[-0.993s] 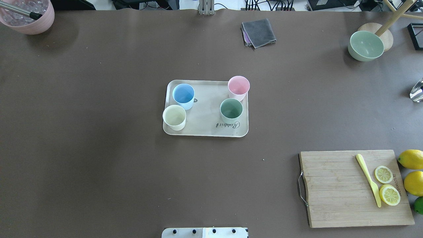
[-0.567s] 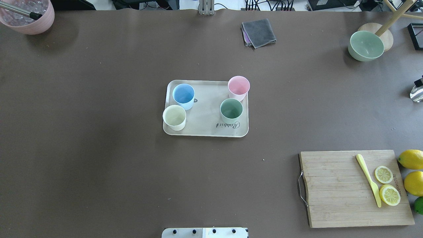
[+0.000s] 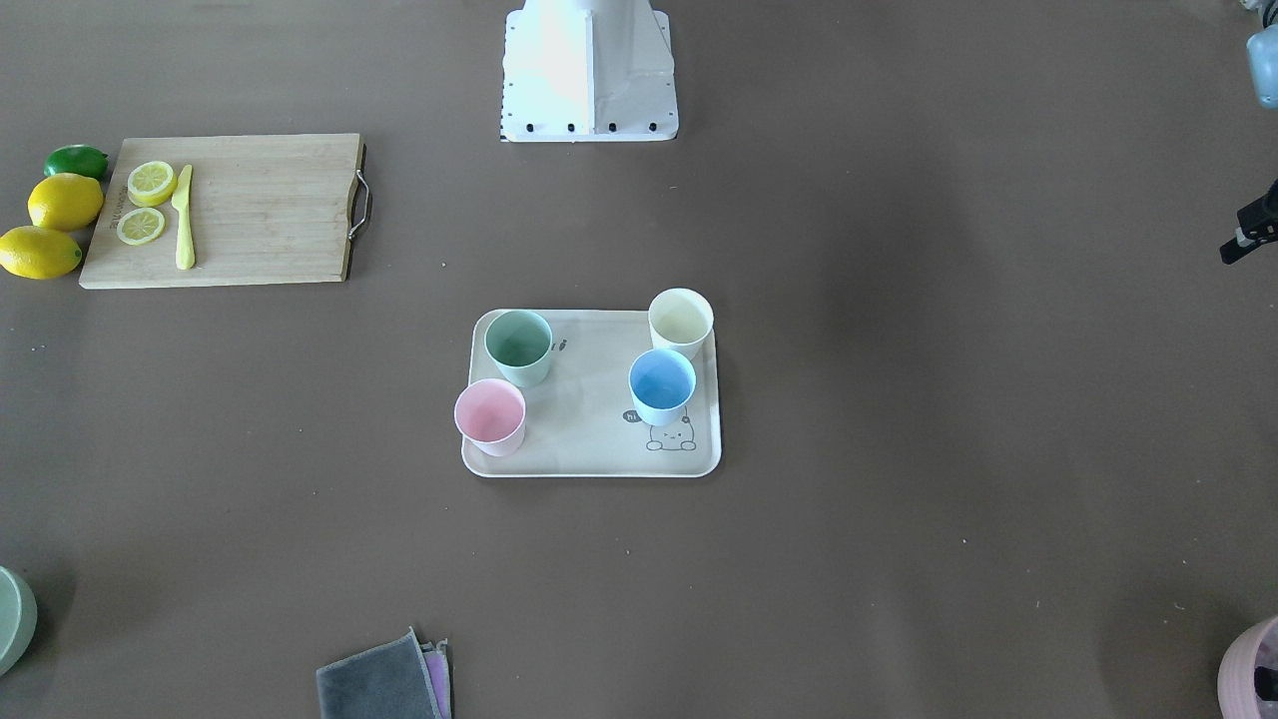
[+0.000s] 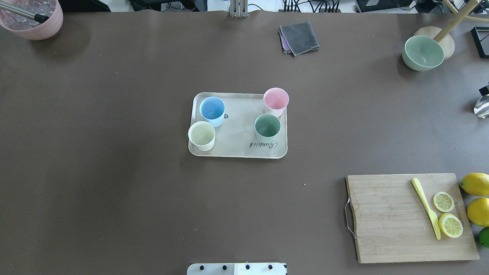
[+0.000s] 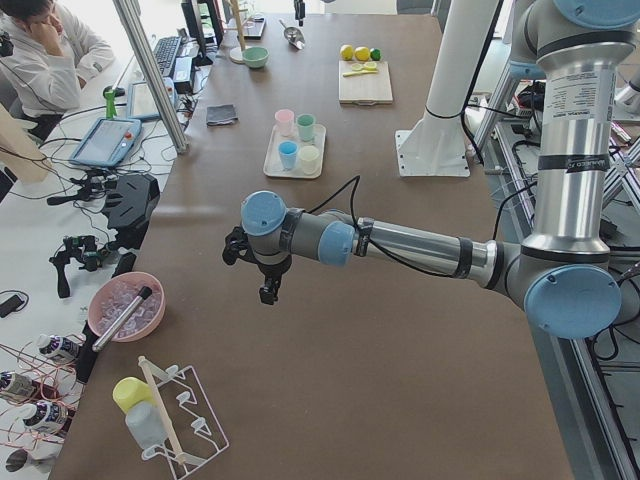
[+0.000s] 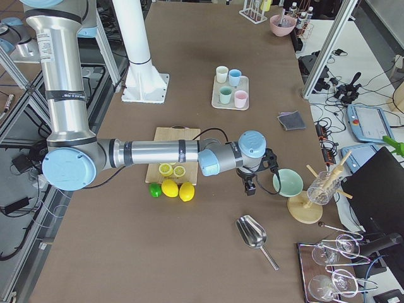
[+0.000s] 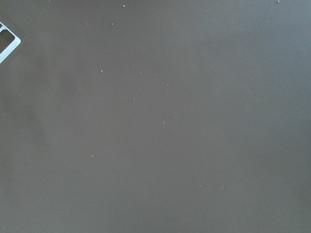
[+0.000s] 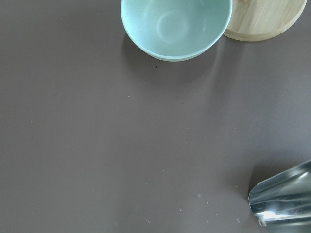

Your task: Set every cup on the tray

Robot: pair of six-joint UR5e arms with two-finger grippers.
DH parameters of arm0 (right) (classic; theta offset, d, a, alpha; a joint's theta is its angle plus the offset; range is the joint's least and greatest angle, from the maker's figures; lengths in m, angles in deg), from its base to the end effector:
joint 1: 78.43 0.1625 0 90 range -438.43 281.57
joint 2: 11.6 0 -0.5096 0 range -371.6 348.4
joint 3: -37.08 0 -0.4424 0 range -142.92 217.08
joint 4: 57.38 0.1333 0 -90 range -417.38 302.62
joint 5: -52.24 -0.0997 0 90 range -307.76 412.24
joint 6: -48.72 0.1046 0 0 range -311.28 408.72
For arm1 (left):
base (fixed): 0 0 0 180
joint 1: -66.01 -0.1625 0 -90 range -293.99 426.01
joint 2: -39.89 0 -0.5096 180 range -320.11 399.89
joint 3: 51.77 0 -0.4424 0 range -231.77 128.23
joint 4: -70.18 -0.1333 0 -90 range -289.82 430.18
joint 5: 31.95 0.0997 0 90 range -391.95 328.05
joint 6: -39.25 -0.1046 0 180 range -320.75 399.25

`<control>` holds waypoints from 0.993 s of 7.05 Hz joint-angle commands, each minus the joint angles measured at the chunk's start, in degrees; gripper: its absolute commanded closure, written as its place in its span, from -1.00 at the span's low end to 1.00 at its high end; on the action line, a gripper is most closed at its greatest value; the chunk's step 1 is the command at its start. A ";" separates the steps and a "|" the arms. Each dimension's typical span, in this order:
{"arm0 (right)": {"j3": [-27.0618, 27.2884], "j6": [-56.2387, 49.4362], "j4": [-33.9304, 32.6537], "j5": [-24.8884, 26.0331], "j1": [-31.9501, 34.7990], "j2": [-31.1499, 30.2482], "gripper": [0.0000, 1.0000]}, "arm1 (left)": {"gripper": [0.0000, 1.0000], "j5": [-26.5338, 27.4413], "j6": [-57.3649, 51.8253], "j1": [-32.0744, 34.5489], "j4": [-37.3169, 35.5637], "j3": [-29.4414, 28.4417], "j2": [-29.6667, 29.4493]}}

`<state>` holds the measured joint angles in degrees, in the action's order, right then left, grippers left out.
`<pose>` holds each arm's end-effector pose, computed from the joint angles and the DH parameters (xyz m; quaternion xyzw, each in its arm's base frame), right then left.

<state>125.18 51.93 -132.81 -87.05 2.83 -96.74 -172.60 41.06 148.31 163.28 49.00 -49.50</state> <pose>-0.0379 -0.6018 0.6824 0.0948 -0.4243 -0.1068 0.8942 0.0207 -0.5444 0.6357 0.0688 0.4321 0.0955 0.8941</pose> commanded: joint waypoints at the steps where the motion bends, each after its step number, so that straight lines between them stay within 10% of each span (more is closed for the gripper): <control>1: 1.19 -0.14 -1.82 0.07 0.31 0.24 -0.99 | -0.96 0.10 -0.23 -0.03 0.07 0.13 -0.25; 7: 1.55 -0.14 -1.83 -0.20 -0.04 -0.02 -0.99 | -0.96 -0.07 0.12 -0.03 1.82 0.49 -0.17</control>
<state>126.72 51.79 -134.64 -87.27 2.76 -96.60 -172.50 41.16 148.29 164.92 49.51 -49.59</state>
